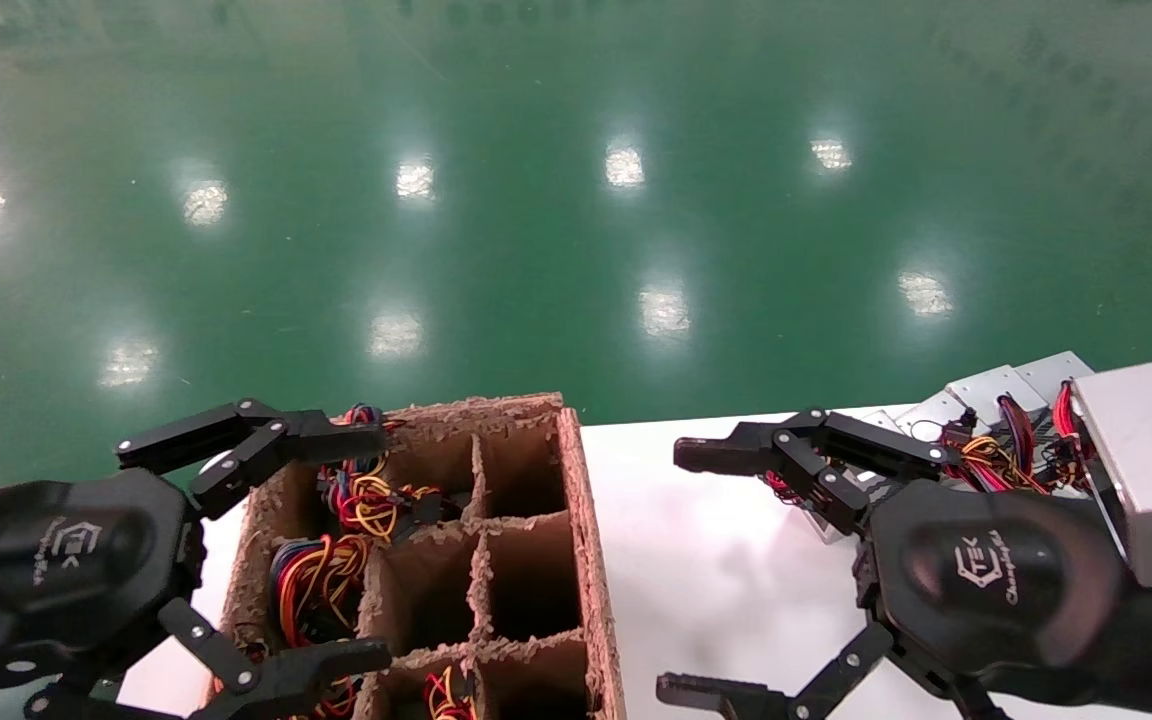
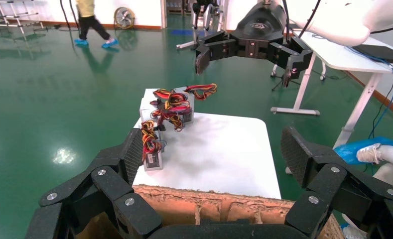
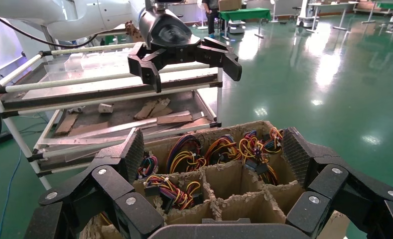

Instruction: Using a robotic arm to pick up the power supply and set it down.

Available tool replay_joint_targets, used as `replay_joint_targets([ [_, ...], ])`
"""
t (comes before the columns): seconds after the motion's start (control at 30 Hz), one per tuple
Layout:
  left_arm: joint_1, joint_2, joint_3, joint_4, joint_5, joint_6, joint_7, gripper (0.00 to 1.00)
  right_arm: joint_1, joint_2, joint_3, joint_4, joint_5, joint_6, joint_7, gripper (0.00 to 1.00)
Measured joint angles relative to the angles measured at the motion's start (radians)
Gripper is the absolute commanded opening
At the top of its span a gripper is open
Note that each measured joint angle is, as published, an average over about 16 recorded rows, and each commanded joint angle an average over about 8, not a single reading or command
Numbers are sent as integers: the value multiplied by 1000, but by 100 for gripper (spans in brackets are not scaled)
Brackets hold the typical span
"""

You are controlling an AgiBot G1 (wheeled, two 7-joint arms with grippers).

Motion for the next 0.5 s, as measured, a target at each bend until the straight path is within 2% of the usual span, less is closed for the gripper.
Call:
replay_joint_targets([
  [0.5, 0, 0, 0, 0, 0, 0, 0, 100, -1, 1, 1, -2, 3, 3, -1, 100],
])
